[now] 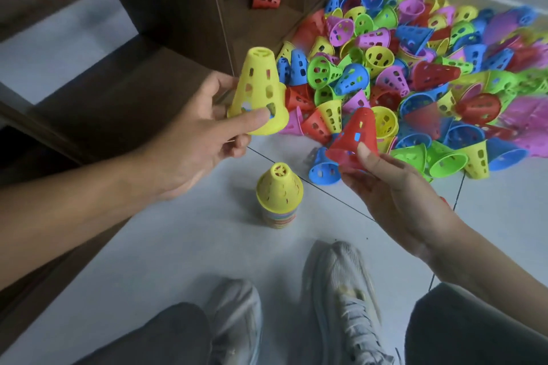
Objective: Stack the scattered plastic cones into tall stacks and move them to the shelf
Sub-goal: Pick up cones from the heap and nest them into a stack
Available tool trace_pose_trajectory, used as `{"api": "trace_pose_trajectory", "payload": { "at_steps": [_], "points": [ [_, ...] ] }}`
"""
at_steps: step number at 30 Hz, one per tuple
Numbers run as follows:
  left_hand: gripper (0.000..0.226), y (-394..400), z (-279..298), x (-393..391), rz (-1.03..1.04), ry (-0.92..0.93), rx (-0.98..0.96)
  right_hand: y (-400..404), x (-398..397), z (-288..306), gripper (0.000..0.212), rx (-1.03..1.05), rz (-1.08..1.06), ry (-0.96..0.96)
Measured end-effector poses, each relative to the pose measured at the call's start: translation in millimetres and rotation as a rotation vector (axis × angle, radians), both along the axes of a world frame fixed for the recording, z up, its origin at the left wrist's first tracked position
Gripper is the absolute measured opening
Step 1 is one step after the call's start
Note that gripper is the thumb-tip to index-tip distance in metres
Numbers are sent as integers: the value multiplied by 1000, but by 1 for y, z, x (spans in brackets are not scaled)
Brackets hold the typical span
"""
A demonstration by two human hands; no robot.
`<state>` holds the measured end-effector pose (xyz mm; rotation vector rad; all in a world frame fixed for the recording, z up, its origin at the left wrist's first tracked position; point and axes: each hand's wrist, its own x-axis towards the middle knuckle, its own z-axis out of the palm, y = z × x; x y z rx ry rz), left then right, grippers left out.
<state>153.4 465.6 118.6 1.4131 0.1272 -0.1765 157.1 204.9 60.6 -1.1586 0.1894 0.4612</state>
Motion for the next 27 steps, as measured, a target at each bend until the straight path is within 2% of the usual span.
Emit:
{"api": "trace_pose_trajectory", "payload": {
  "at_steps": [2, 7, 11, 17, 20, 27],
  "points": [
    [41, -3, 1, -13, -48, -5, -3, 8, -6, 9, 54, 4, 8, -52],
    [45, -3, -23, -31, -145, -98, 218, 22, -23, 21, 48, -12, -4, -103],
    [50, -4, -48, -34, -135, -86, 337, 28, -30, 21, 48, -77, -18, -149],
    [54, -4, -82, -37, -145, -101, 459, 42, -26, 25, 52, -173, 20, -326],
    [57, -4, -94, -38, -151, -106, 510, 49, -23, 19, 51, -272, 75, -403],
    [64, 11, -101, -35, -224, -141, 614, 56, -22, -4, 67, -483, 266, -511]
  ]
}}
